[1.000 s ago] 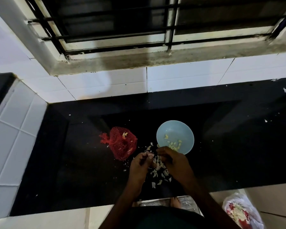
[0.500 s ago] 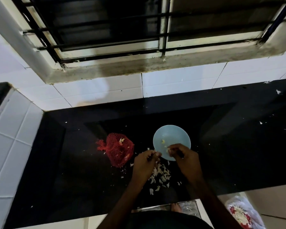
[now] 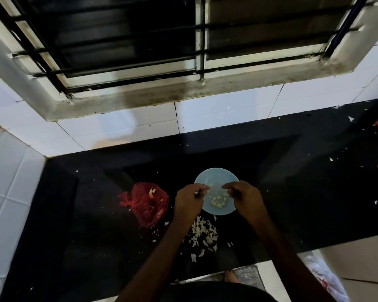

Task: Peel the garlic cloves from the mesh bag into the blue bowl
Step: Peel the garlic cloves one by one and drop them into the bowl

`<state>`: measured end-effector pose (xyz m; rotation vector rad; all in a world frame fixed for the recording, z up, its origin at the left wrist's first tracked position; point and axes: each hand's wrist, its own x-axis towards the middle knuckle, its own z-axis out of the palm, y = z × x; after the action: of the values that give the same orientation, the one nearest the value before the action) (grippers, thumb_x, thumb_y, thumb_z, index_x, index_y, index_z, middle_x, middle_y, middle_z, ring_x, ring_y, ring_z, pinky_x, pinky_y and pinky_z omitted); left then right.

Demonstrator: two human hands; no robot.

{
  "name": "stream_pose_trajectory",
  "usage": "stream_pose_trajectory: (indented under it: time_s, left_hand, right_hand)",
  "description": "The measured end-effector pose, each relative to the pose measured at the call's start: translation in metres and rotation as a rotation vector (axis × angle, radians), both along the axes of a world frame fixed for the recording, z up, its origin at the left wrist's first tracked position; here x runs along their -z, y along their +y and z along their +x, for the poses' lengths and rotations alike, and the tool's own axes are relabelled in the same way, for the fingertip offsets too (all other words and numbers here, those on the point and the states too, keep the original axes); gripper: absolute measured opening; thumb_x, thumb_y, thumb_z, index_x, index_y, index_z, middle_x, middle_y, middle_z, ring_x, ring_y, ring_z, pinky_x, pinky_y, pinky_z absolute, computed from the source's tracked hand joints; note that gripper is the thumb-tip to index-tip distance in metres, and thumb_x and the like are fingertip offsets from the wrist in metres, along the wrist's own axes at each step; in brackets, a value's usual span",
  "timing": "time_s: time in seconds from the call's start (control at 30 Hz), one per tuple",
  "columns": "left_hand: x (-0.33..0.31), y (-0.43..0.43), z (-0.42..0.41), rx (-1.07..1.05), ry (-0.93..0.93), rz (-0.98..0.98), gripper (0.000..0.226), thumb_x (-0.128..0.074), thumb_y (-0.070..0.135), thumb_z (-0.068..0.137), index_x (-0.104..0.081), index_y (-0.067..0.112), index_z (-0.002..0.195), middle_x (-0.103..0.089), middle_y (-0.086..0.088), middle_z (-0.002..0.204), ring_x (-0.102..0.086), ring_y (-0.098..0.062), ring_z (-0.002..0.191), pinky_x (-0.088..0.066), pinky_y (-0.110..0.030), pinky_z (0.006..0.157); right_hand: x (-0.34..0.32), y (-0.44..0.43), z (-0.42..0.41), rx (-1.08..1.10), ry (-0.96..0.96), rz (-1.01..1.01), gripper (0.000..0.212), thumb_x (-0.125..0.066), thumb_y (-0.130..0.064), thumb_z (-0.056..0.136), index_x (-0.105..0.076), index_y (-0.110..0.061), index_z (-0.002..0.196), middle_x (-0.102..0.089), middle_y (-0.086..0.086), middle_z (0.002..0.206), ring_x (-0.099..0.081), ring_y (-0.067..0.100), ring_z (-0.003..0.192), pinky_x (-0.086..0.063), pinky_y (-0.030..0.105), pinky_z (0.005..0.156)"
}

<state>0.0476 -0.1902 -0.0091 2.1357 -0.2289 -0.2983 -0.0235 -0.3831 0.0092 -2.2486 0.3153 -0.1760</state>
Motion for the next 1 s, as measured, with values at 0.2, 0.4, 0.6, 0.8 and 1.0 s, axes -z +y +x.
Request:
stream_pose_trajectory:
  time_s: [0.2,0.4,0.6,0.8,1.0]
  left_hand:
    - [-0.011,0.01,-0.019,-0.038,0.027,0.041,0.01,-0.069,0.029,0.095,-0.076,0.021,0.094,-0.074,0.008,0.094,-0.068,-0.004,0.085,-0.05,-0.01,0.075]
    - [0.008,0.063,-0.052,-0.105,0.075,0.097,0.024,-0.067,0.04,0.092,-0.061,0.025,0.074,-0.062,0.006,0.075,-0.057,-0.008,0.071,-0.04,-0.023,0.064]
    - [0.013,0.106,-0.075,-0.21,0.232,0.112,0.016,-0.058,0.032,0.092,-0.065,0.018,0.097,-0.071,0.007,0.095,-0.066,-0.014,0.087,-0.051,-0.033,0.08]
    - [0.017,0.136,-0.071,-0.186,0.184,0.138,0.028,-0.066,0.008,0.09,-0.066,0.034,0.101,-0.07,0.022,0.095,-0.067,-0.002,0.09,-0.046,-0.012,0.076]
    - [0.028,0.155,-0.07,-0.228,0.171,0.117,0.004,-0.063,0.027,0.093,-0.06,0.03,0.092,-0.071,0.012,0.09,-0.068,-0.009,0.085,-0.054,-0.035,0.076]
  right_hand:
    - [-0.007,0.014,-0.012,0.038,0.075,0.09,0.018,-0.064,-0.02,0.096,-0.068,-0.037,0.101,-0.066,-0.017,0.101,-0.065,-0.002,0.088,-0.055,0.02,0.074]
    - [-0.006,0.078,0.001,-0.236,0.098,-0.022,0.004,-0.066,-0.031,0.095,-0.064,-0.033,0.092,-0.067,-0.014,0.095,-0.063,0.0,0.082,-0.051,0.023,0.075]
    - [0.003,0.143,0.071,-0.44,0.09,-0.103,0.012,-0.065,-0.014,0.089,-0.062,-0.026,0.093,-0.06,-0.009,0.095,-0.062,0.011,0.085,-0.053,0.035,0.079]
    - [0.03,0.187,0.137,-0.574,0.104,-0.275,0.016,-0.058,-0.015,0.093,-0.066,-0.026,0.1,-0.056,-0.004,0.102,-0.063,0.019,0.087,-0.055,0.037,0.077]
    - [0.053,0.207,0.15,-0.717,0.161,-0.464,0.019,-0.058,-0.022,0.092,-0.066,-0.021,0.109,-0.051,0.0,0.107,-0.058,0.021,0.093,-0.053,0.035,0.075]
